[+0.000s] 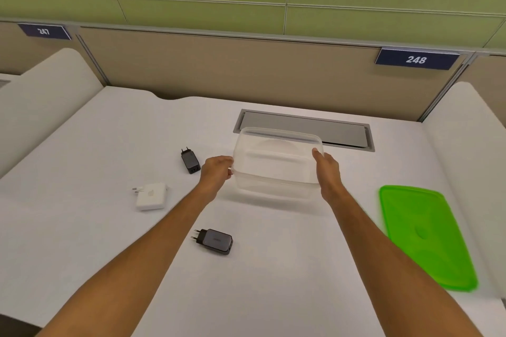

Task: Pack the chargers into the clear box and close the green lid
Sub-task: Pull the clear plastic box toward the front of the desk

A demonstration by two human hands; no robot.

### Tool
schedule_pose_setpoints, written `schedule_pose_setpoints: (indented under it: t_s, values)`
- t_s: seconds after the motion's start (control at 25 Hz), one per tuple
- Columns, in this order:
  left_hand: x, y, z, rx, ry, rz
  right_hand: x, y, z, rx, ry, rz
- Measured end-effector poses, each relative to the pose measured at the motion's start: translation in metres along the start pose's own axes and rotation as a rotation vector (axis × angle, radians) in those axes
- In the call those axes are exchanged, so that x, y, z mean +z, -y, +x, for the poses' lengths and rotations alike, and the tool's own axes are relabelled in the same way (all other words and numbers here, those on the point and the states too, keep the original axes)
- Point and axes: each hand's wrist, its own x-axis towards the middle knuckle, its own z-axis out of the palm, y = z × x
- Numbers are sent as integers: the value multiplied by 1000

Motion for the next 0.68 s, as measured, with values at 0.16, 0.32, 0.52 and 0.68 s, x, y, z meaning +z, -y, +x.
schedule_pose_setpoints:
  t_s: [0.16,0.32,0.52,0.68]
  values:
    - [-1,13,0,1,-37,9,5,-8,1,11,7,-24]
    - [-1,20,-2,13,-53,14,7,-13,0,13,10,-27]
    - [-1,27,-1,1,-53,20,7,-23,-3,18,22,-36]
    - [0,30,1,1,-54,34,6,-27,-3,13,29,-41]
